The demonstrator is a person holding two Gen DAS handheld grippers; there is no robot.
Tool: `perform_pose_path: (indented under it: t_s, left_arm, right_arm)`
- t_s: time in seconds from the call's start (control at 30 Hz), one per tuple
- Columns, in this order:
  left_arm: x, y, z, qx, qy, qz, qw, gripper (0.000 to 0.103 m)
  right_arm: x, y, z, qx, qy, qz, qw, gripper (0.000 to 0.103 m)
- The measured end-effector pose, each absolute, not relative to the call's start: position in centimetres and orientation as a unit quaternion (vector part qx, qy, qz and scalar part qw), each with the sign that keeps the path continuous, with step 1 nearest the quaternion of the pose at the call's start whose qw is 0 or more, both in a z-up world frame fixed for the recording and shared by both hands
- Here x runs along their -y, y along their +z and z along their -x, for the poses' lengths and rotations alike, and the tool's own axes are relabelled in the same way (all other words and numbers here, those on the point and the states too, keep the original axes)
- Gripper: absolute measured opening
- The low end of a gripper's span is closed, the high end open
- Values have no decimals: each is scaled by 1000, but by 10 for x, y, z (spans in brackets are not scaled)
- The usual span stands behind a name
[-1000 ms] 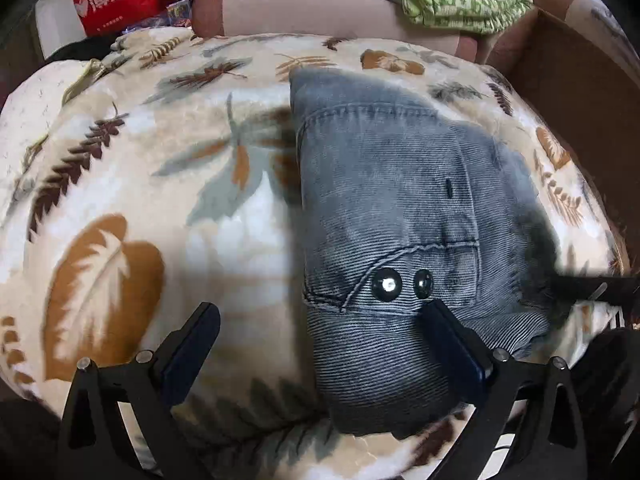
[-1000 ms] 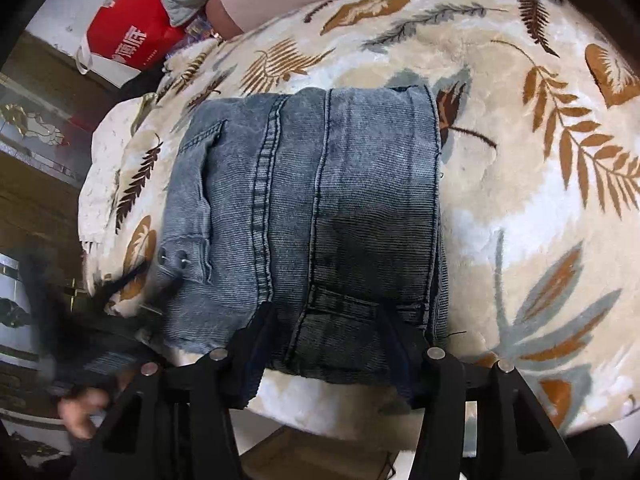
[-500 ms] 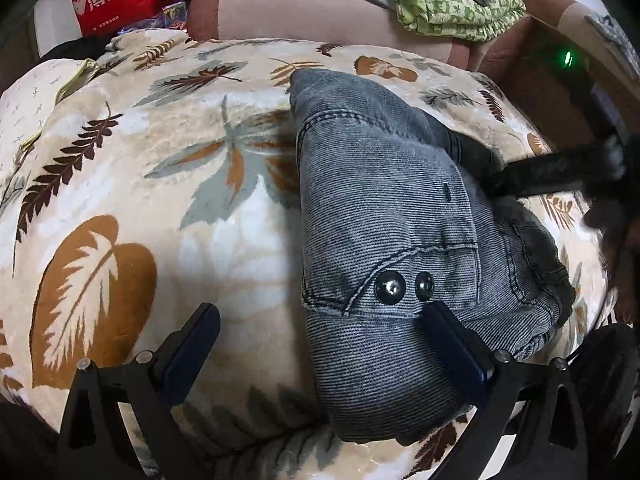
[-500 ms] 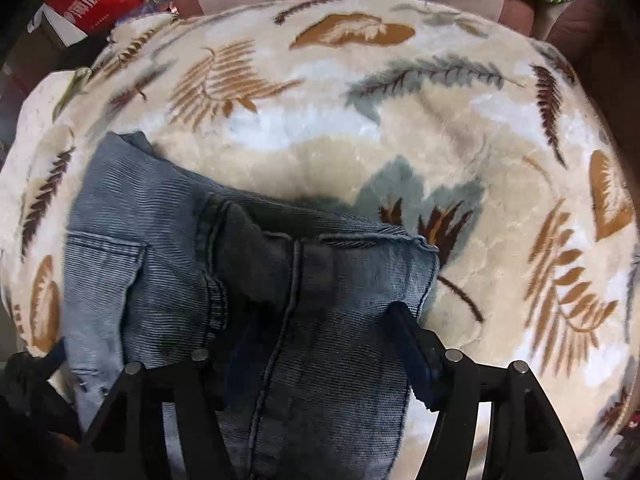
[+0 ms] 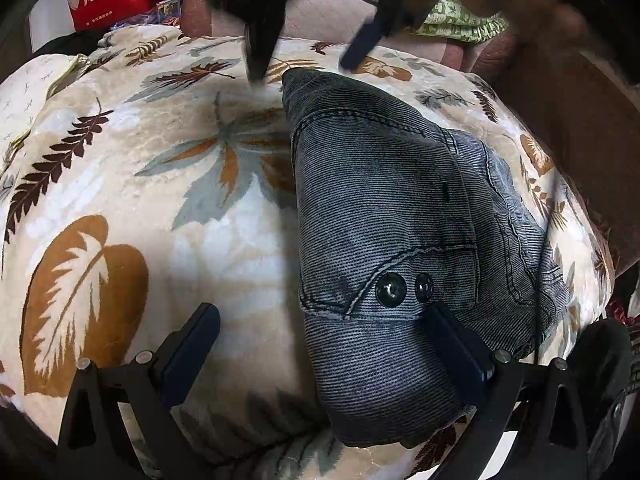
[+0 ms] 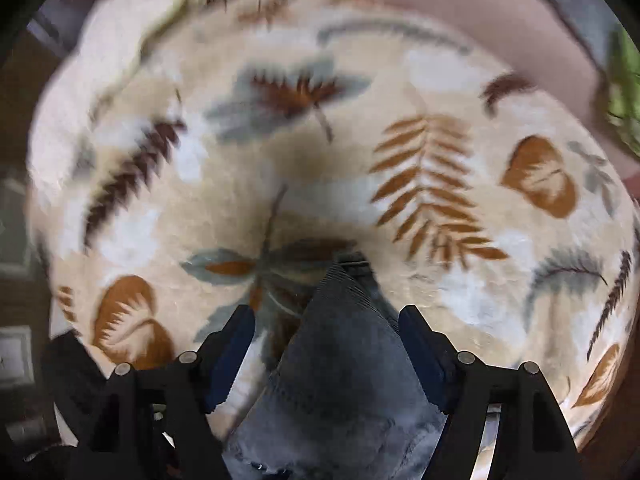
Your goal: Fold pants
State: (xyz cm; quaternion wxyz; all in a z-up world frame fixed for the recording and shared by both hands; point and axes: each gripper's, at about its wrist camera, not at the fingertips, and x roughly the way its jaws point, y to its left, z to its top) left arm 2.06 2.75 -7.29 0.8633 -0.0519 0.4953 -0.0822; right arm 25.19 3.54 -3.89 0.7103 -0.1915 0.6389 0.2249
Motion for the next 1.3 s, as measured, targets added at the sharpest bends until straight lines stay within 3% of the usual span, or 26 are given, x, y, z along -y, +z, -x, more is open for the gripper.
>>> perform_pose_path:
  t_s: [0.03,0.07,0.2,0.3,0.47,0.57,0.67,0.93,1.07,1.1,1.2,1.3]
  left_arm:
    - [-28,-73,-20,-494,-83,52,864,103]
    - [-28,-73,-21,-493,-84,53,864,103]
    - [-28,-74,-21,-493,-86,53,864,103]
    - [-28,-74,-21,-493,-86,54,864,103]
    - [-27,-74,-22,-492,-86,55,865,103]
    - [-28,-74,-20,-490,-86,55,866,103]
    - [-28,-74,-19,-486,-83,62,868,103]
    - [-36,-70,-14,-480,-92,93,867,103]
    - [-56,-56,-8,-466,-93,144,868,103]
    - [-62,-52,-8,-458,-86,153,871,103]
    - [-73,-45,-11,-455,-58,170,873,103]
    - [-72,-43,-12,-461,-40,153,873,103]
  right_arm:
    - [-33,-51,-256,-652,212,201,699,55]
    - [-26,-65,-265,-663,181,210,695,44]
    - [12,-57,-282,-633,142,137,749,41]
    - [43,-31,-286,-574,58,123,808,45]
    - [54,-6,-238,-577,201,32,791,53]
    - [53,-20,-210,-574,240,31,782,61]
    - [68,-82,-215,-614,172,78,766,64]
    - [111,-23,-169,-521,179,7,834,68]
    - [156,-32,-143,-500,155,-7,852,70]
    - [165,-40,-136,-500,148,-7,853,76]
    - [179,-90,-128,-526,115,61,840,78]
    - [205,-79,-123,-517,120,-23,847,79]
